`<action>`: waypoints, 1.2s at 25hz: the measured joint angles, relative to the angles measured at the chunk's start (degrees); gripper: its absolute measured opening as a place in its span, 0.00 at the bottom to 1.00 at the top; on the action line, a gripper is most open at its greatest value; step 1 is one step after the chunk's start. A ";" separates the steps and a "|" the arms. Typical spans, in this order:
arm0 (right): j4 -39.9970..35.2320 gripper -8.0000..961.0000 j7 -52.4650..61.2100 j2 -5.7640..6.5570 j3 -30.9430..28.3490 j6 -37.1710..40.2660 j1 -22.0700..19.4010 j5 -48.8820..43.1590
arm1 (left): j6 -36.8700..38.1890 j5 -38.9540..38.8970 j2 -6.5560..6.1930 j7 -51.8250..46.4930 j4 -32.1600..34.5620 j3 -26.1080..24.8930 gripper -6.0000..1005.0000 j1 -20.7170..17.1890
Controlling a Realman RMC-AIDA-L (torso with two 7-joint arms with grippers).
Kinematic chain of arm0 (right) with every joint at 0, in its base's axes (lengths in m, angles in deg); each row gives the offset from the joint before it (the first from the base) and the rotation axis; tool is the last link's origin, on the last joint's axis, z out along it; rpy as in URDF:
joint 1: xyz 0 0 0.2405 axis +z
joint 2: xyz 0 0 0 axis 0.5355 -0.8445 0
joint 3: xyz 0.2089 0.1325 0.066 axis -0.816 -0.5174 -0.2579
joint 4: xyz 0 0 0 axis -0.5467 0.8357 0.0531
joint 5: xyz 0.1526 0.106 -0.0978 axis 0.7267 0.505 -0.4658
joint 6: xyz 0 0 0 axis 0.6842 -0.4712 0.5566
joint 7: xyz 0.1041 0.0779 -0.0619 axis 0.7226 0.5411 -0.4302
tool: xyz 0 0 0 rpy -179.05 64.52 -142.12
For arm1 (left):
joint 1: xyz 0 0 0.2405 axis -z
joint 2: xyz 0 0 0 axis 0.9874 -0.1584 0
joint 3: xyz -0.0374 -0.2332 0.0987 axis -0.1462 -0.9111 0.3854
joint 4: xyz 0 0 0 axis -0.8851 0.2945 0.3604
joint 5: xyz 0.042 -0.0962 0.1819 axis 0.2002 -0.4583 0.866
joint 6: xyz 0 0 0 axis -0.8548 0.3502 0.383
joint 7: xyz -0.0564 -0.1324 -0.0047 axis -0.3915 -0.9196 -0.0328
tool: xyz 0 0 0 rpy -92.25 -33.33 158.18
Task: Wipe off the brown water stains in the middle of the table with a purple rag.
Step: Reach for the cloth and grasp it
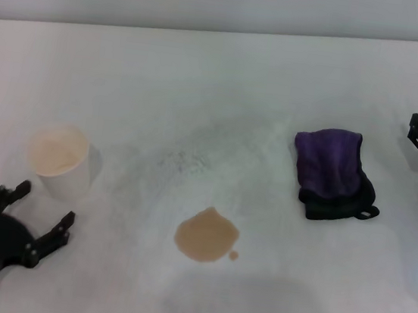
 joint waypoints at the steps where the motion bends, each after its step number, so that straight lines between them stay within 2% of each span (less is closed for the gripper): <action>1: 0.00 0.80 0.00 0.04 0.00 0.01 0.01 0.00 | 0.64 -0.57 -0.01 0.73 0.33 0.01 0.89 -0.81; 7: -0.05 0.80 0.69 0.20 1.58 -1.16 0.13 0.00 | 8.30 -6.32 -0.06 3.72 0.92 0.02 0.89 -6.12; 10: -0.07 0.80 2.13 0.23 4.61 -3.85 0.10 0.01 | 10.49 -7.93 -0.06 4.18 0.92 0.02 0.89 -7.43; 11: -0.09 0.80 3.77 0.26 6.06 -5.16 0.00 -0.01 | 12.65 -10.06 -0.08 4.78 0.84 0.02 0.89 -8.83; 14: -1.89 0.80 11.85 0.41 11.62 -7.62 -0.46 0.00 | 15.07 -12.13 -0.14 5.01 0.50 0.02 0.89 -9.93; 17: -7.97 0.80 26.40 0.63 20.70 -7.59 -1.73 -0.02 | 17.35 -14.53 -0.28 5.05 0.27 0.02 0.89 -10.73; 19: -15.71 0.80 40.50 1.13 28.86 -6.17 -3.98 -0.27 | 18.19 -15.67 -0.38 5.05 0.20 0.02 0.89 -10.84; 22: -27.02 0.80 59.52 2.02 36.77 -3.78 -7.18 -4.12 | 18.91 -16.57 -0.40 5.05 -0.13 0.02 0.89 -10.72; 26: -42.10 0.80 84.05 2.65 39.16 -3.89 -9.45 -18.11 | 19.67 -18.61 -0.41 5.04 -0.47 0.02 0.89 -10.79; 28: -49.92 0.79 97.62 2.84 39.19 -4.45 -9.25 -29.45 | 19.72 -19.40 -0.41 5.04 -0.54 0.02 0.89 -10.53; 30: -57.30 0.79 111.03 2.48 39.25 -6.31 -8.02 -43.95 | 19.73 -19.48 -0.41 5.04 -0.65 0.02 0.89 -10.35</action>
